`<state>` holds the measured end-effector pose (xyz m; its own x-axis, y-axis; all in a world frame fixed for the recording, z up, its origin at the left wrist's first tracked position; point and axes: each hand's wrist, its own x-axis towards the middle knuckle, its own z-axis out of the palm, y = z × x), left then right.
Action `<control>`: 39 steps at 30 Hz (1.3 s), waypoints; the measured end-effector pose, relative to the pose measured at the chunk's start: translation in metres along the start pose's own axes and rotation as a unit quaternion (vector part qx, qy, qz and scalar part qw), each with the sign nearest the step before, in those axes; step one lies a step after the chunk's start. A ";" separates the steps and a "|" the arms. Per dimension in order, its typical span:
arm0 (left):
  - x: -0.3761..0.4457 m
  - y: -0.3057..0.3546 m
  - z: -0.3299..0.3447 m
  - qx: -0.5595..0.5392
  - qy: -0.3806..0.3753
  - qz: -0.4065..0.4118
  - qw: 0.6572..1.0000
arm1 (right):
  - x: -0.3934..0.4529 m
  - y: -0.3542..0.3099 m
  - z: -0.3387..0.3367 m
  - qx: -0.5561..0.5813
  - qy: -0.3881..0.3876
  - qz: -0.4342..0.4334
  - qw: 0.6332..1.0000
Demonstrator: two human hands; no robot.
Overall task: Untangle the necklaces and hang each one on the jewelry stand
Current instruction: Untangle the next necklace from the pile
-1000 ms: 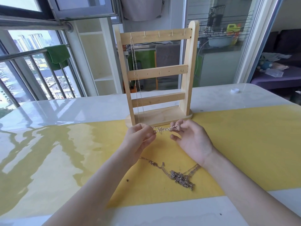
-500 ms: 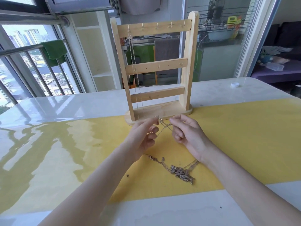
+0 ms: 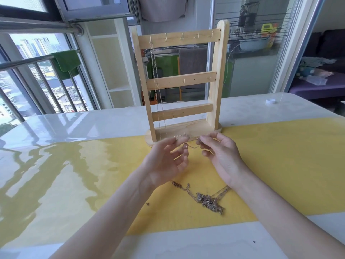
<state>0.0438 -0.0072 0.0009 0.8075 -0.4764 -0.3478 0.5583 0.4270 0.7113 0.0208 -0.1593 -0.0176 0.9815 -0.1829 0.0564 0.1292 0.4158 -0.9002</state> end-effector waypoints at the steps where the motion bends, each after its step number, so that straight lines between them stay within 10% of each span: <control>1: -0.001 0.001 0.001 -0.014 -0.007 0.004 1.000 | 0.000 -0.001 -0.001 0.001 0.000 0.002 1.000; 17: -0.001 -0.008 0.008 0.061 -0.017 0.130 0.990 | -0.005 -0.003 0.002 -0.076 -0.105 0.032 0.991; 28: 0.001 -0.009 0.005 0.332 0.055 0.327 0.883 | -0.003 -0.002 0.000 -0.055 -0.007 0.013 0.998; 39: 0.000 -0.008 0.002 0.344 -0.013 0.264 0.901 | 0.000 0.000 -0.004 -0.065 -0.014 -0.001 0.998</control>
<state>0.0390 -0.0125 -0.0040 0.9160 -0.3684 0.1586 -0.1599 0.0273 0.9868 0.0206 -0.1630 -0.0191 0.9852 -0.1569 0.0684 0.1129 0.2957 -0.9486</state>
